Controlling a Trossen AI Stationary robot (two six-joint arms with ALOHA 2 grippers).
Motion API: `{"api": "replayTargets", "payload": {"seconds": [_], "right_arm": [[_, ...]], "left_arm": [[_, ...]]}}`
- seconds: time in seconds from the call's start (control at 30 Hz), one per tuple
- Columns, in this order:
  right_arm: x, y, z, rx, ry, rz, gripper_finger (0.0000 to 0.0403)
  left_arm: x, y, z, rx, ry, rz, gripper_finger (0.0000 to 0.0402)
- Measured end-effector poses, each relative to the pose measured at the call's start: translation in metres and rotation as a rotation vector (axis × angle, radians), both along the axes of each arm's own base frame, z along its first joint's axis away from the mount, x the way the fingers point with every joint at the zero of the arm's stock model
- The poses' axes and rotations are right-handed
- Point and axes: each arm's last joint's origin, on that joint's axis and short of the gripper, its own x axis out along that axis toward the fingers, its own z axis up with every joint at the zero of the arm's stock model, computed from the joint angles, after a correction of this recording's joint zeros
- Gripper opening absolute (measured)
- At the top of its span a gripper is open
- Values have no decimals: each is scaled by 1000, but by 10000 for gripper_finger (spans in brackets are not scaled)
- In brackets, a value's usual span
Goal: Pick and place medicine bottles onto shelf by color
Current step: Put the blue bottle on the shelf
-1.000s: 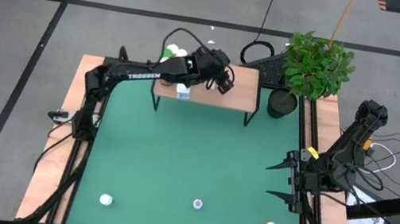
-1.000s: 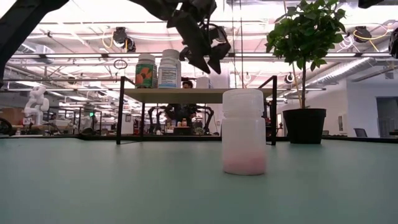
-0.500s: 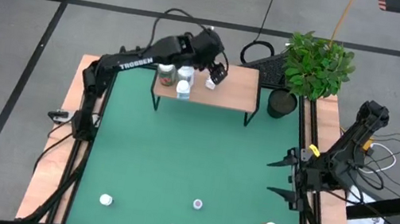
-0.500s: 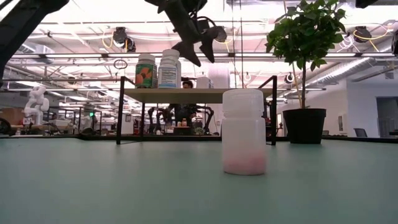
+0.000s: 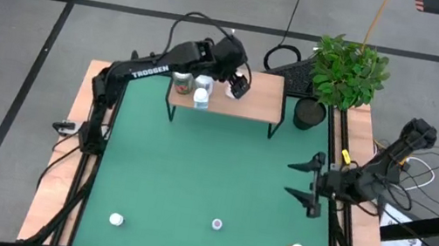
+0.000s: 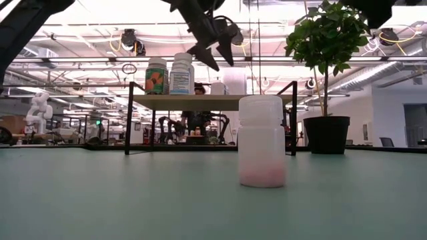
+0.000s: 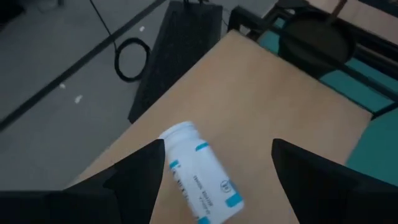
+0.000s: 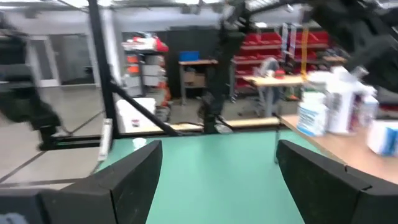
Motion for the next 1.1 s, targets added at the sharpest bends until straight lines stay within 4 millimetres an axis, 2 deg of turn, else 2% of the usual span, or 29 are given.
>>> {"api": "replayTargets", "payload": {"seconds": [0.17,0.27,0.53,0.77,0.9,1.1], "right_arm": [[7,-3,-5,37,24,-44,312],[8,-2,-6,43,34,-43,312],[8,-1,-7,57,34,-13,312],[9,-1,-7,56,34,-14,312],[9,-1,-7,54,35,-14,312],[9,-1,-7,49,35,-14,312]], "left_arm": [[11,-8,-5,70,10,9,299],[15,-5,-19,68,63,27,299],[24,1,-40,42,105,39,299],[22,3,-50,22,169,47,297],[23,3,-57,4,201,43,280],[24,2,-56,18,197,25,242]]}}
